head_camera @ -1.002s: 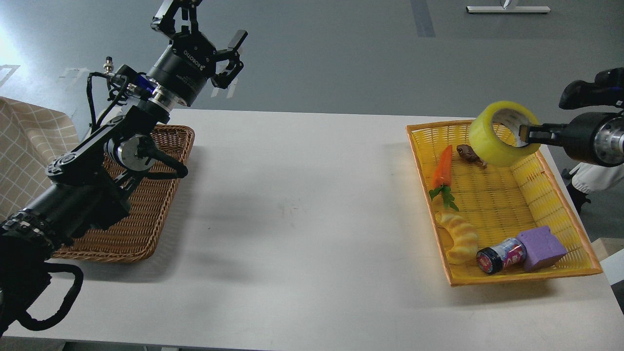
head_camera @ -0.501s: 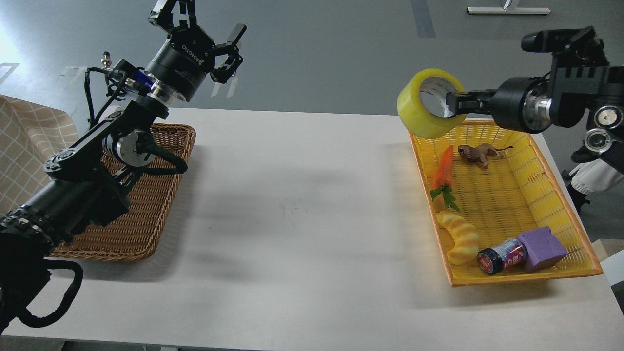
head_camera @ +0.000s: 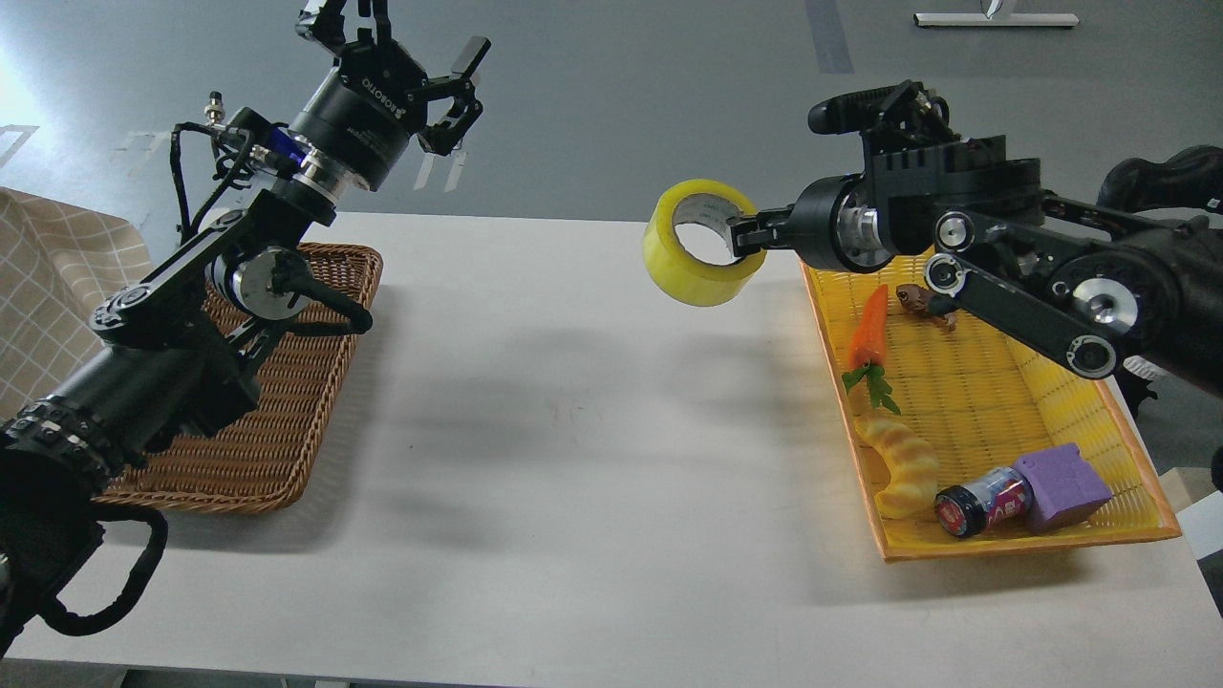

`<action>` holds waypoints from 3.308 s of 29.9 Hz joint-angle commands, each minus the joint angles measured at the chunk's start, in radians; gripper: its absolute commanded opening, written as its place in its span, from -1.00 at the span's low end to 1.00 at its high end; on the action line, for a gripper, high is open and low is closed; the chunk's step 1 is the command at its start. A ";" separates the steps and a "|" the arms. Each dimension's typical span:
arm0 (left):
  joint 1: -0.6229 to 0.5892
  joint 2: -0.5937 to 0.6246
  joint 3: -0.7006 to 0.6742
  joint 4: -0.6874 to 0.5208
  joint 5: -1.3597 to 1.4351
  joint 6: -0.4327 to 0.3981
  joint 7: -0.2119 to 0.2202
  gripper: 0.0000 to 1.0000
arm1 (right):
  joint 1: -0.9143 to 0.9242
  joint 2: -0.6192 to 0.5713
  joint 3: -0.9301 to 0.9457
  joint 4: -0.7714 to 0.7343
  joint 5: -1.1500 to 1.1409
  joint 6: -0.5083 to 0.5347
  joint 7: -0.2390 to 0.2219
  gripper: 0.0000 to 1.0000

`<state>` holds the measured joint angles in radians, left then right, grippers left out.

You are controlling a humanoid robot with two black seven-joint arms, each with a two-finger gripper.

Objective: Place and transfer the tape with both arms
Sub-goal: 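Lift the tape roll out of the yellow basket with the right gripper, then lower the tape roll onto the table center and release it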

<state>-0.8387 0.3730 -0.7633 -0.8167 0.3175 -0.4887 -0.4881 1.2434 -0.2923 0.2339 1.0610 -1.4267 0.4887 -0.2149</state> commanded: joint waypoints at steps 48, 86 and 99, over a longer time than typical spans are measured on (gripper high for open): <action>0.000 0.000 -0.002 -0.016 -0.001 0.000 -0.001 0.96 | -0.096 0.292 -0.127 -0.274 -0.006 0.000 0.002 -1.00; 0.000 -0.005 -0.002 -0.016 -0.001 0.000 -0.001 0.96 | -0.117 0.292 -0.159 -0.306 -0.009 0.000 0.002 -0.99; 0.001 -0.005 -0.001 -0.016 -0.001 0.000 -0.001 0.96 | -0.131 0.292 -0.148 -0.306 -0.004 0.000 0.002 0.90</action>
<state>-0.8376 0.3681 -0.7650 -0.8330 0.3160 -0.4887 -0.4887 1.1194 0.0000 0.0831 0.7546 -1.4336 0.4887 -0.2133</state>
